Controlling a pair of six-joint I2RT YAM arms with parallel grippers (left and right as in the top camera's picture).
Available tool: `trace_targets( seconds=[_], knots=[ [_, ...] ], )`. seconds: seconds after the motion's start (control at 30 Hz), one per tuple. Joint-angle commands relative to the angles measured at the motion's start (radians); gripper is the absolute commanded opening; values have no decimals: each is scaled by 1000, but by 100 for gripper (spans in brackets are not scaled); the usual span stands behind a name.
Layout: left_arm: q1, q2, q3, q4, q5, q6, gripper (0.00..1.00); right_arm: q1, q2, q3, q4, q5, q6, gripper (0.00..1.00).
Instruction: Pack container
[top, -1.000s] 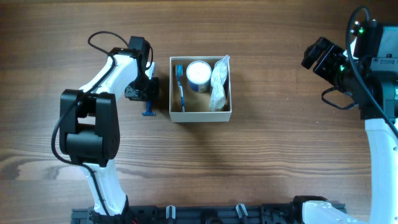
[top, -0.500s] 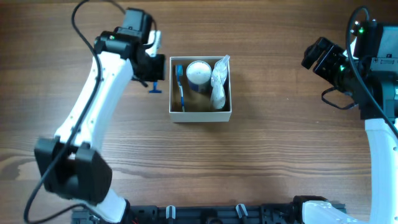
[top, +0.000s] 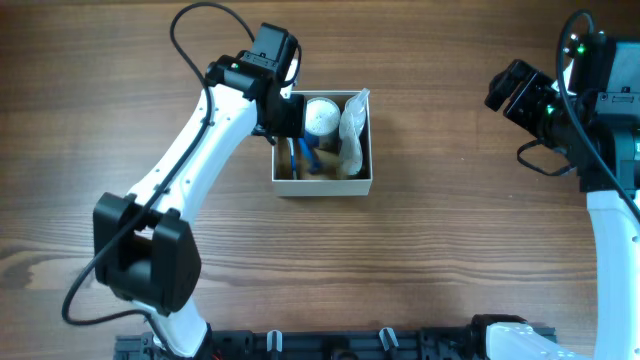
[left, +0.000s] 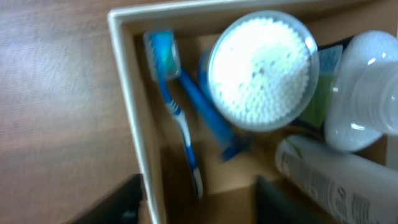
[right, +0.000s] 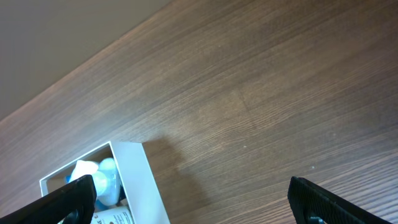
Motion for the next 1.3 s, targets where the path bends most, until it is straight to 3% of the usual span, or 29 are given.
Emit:
trace_targets(
  seconds=[0.0, 0.07, 0.43, 0.63, 0.77, 0.9, 1.07, 1.27],
  knots=[
    [-2, -164, 2, -53, -47, -26, 79, -2, 11, 0, 3, -13, 6, 100],
    [-2, -249, 2, -92, -71, -57, 100, -2, 11, 0, 3, -13, 6, 100],
    [-2, -845, 1, -406, -183, -60, 100, -2, 11, 0, 3, -14, 6, 100],
    [-2, -1073, -31, -402, -269, -60, 100, -2, 11, 0, 3, -13, 6, 100],
    [-4, -1131, -169, -324, -293, -60, 100, -2, 11, 0, 3, -13, 6, 100],
    [32, -1189, -420, -95, -332, -60, 100, -2, 11, 0, 3, -13, 6, 100],
    [211, -1281, -745, 139, -204, -60, 100, -2, 11, 0, 3, -13, 6, 100],
    [315, -1456, -978, 235, -151, -61, 100, -2, 11, 0, 3, -13, 6, 100]
  ],
)
